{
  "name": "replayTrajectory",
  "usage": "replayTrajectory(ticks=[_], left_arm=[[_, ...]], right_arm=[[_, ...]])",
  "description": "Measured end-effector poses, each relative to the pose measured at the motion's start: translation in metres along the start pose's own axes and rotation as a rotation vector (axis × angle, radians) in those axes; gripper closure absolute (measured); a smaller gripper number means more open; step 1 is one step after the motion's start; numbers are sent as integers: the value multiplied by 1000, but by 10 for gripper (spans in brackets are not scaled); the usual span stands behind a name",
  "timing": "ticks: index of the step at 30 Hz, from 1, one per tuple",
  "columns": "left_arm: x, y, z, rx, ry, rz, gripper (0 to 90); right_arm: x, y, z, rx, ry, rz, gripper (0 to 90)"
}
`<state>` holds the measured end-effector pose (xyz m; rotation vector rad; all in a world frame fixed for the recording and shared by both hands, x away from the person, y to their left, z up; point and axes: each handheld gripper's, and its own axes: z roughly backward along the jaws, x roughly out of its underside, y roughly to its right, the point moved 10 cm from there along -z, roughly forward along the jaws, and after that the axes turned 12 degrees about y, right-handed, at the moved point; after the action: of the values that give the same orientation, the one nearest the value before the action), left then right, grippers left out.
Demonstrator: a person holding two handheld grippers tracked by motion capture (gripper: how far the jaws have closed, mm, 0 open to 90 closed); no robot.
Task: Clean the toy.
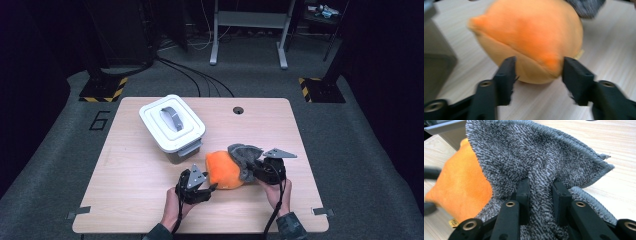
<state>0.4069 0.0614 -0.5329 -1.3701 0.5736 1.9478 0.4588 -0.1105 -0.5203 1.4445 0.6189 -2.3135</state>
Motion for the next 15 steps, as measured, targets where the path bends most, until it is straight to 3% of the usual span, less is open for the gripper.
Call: replayTrajectory(ticks=[2,3,6,10,12,15], left_arm=[[-4,-3,-1,0,-1,23,360],[-3,-3,-4,4,-24,20,351],[0,4,-12,34,-57,-7,480],[-1,7,-14,21,-54,-29,616],[-1,7,-14,31,-46,-21,642],[-1,8,-14,39,-47,-37,663]], right_arm=[[1,3,1,5,-3,5,710],[2,3,1,5,-5,4,710],[2,3,3,6,-6,7,710],[-6,2,10,25,10,26,710],[-16,-1,14,19,32,31,709],[-33,-17,16,-10,52,55,708]])
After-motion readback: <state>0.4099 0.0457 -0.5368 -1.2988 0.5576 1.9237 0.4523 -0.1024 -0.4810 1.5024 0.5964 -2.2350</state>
